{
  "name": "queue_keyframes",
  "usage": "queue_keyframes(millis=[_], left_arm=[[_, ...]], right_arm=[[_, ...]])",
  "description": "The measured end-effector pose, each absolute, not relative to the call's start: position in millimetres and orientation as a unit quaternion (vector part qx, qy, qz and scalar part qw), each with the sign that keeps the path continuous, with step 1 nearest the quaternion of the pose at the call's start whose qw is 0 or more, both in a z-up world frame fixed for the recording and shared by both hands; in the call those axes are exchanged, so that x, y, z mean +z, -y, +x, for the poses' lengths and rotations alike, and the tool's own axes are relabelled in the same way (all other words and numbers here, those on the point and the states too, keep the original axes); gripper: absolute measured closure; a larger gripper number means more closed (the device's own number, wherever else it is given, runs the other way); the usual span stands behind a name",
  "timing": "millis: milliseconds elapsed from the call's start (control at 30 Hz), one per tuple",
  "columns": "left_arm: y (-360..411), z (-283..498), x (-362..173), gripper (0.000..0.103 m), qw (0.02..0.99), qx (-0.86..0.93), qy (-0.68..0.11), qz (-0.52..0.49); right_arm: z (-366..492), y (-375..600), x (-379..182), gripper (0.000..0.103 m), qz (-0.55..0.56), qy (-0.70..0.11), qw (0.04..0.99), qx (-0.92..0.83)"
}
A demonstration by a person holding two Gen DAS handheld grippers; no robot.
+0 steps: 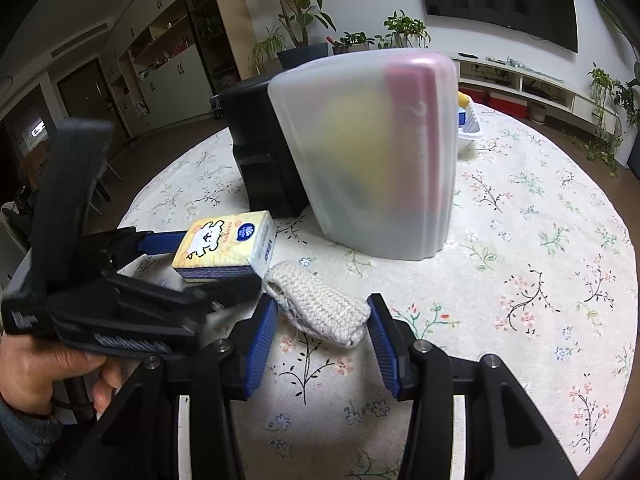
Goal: Organize soft objects
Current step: 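Lift the tissue pack and knitted pad and carry them over the white tray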
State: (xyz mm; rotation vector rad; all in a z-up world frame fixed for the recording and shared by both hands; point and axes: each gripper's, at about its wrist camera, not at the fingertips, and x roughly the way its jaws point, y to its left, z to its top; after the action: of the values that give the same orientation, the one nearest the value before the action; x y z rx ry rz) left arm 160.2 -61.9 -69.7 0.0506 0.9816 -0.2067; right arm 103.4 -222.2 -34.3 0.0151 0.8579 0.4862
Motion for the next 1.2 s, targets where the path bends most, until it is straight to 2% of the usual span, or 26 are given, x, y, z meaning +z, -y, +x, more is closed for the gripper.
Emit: queue_keyframes(millis=[100, 133, 833, 1200], left_arm=[[53.9, 159.1, -65.8, 0.005, 0.883, -0.091, -0.46, -0.006], [50.6, 158.6, -64.7, 0.016, 0.885, -0.092, -0.455, -0.015], [19.2, 117.8, -45.9, 0.018, 0.895, -0.118, -0.424, -0.076], [-4.8, 125.1, 13.8, 0.018, 0.913, -0.122, -0.383, -0.064]], right_arm=[[103.9, 220.8, -33.8, 0.054, 0.004, -0.41, 0.882, 0.234], [103.7, 221.2, -33.9, 0.054, 0.005, -0.409, 0.882, 0.234], [93.1, 233.2, -22.8, 0.054, 0.008, -0.402, 0.885, 0.234], [92.6, 270.8, 25.3, 0.054, 0.009, -0.38, 0.899, 0.215]])
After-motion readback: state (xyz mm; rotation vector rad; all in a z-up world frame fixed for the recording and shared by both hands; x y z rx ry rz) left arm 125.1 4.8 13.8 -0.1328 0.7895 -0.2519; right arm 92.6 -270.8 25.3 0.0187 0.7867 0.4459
